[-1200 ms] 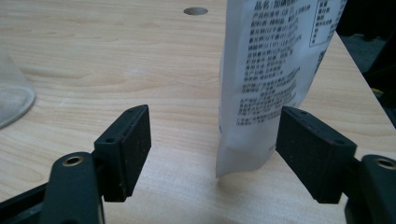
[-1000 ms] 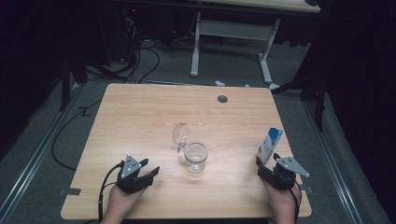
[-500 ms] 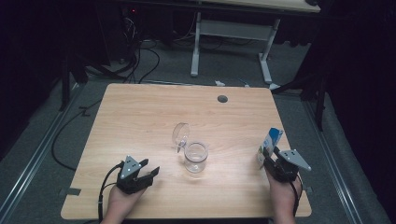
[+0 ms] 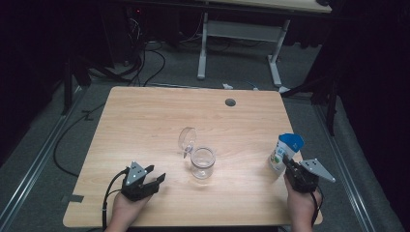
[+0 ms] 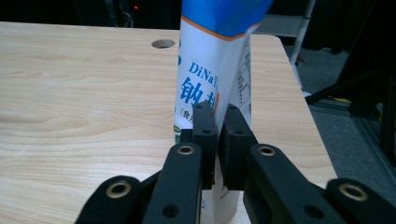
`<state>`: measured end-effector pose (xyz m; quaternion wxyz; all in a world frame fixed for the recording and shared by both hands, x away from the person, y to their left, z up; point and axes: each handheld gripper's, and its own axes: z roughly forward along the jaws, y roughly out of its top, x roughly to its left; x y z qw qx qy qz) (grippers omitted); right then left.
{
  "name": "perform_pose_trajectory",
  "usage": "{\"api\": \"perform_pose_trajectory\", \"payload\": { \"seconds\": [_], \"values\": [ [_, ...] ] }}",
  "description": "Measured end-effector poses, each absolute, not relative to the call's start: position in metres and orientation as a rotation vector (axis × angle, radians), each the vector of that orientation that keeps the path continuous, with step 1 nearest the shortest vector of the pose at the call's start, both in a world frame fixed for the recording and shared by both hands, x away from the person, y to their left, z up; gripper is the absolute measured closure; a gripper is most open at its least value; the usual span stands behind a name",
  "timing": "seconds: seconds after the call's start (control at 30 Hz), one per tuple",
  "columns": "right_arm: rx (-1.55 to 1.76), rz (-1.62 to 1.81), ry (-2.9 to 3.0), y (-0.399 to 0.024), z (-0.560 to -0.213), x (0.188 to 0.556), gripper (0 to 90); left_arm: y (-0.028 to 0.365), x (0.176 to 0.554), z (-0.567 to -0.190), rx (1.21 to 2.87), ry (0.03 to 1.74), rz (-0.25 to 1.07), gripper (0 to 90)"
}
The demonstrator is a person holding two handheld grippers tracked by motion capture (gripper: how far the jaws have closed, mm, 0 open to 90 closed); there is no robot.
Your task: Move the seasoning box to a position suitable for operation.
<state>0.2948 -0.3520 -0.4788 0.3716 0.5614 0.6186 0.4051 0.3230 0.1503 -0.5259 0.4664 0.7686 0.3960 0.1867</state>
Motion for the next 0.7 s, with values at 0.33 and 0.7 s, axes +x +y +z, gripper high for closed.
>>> {"api": "perform_pose_trajectory", "payload": {
  "seconds": [0.33, 0.7],
  "values": [
    [1.368, 1.071, 1.658, -0.342, -0.470, 0.301, 89.6, 0.152, 0.323, -0.525, 1.880, 0.974, 0.460, 43.2],
    [1.289, 1.239, 1.743, -0.311, -0.473, 0.292, 89.5, 0.152, 0.323, -0.525, 1.877, 0.972, 0.459, 43.2]
  ]
}}
